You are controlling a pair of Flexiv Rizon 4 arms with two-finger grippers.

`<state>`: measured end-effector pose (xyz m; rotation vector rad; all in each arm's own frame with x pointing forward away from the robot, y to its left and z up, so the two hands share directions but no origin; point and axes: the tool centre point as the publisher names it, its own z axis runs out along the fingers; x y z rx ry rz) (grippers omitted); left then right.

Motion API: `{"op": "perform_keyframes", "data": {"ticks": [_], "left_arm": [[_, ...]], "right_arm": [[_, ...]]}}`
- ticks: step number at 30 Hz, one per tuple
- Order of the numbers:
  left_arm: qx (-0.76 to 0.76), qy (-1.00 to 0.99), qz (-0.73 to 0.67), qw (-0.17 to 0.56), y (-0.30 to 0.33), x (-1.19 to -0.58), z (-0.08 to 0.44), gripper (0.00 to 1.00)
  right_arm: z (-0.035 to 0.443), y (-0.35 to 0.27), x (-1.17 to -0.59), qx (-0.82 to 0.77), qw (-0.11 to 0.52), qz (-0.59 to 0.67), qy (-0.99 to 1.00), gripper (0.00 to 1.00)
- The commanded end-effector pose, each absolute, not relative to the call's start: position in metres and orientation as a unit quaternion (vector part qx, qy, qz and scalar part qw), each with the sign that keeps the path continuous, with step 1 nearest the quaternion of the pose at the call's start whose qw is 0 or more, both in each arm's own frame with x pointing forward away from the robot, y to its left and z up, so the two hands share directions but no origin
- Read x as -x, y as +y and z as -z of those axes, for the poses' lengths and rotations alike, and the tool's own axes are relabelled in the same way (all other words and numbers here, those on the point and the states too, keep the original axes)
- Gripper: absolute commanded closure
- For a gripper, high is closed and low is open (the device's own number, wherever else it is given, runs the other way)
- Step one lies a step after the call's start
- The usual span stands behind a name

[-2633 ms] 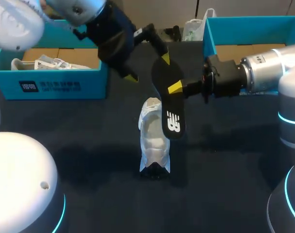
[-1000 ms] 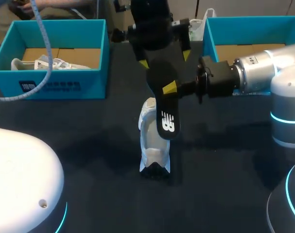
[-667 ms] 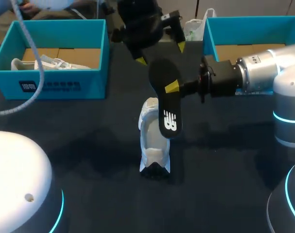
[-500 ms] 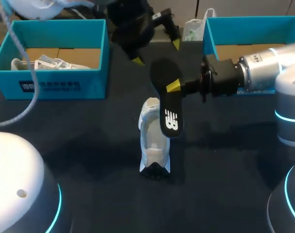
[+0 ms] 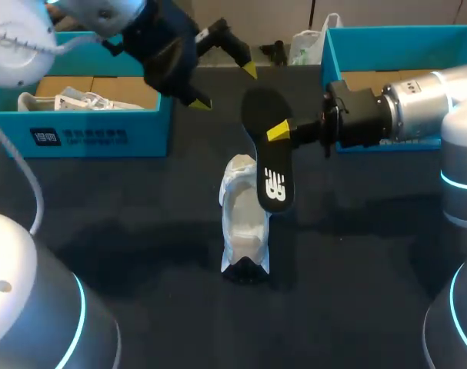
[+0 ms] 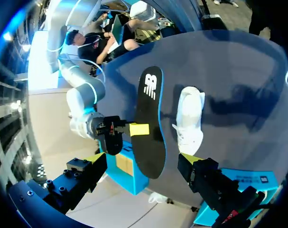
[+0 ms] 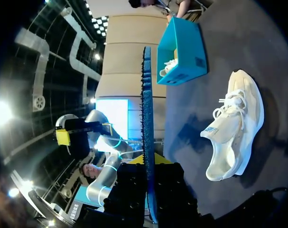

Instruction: Take the shoe out of the shoebox, open the shoe tongue, remove and reinsert the insole, then place the shoe into the shoebox

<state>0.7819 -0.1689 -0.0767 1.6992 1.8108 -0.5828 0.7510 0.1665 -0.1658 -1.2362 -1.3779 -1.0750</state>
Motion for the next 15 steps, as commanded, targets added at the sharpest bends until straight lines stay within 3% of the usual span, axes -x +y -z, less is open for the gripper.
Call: {"op": "perform_keyframes", "data": {"ticks": [1, 15], "left_arm": [[-0.598, 0.622, 0.317, 0.394, -0.161, -0.78, 0.084, 0.0], [-0.557, 0.554, 0.401, 0.47, -0.159, -0.773, 0.086, 0.0]], "right_arm": [[0.161, 0.162, -0.746, 0.512, 0.474, 0.442, -0.564, 1.0], [0.15, 0.154, -0.739, 0.511, 0.469, 0.465, -0.55, 1.0]]}}
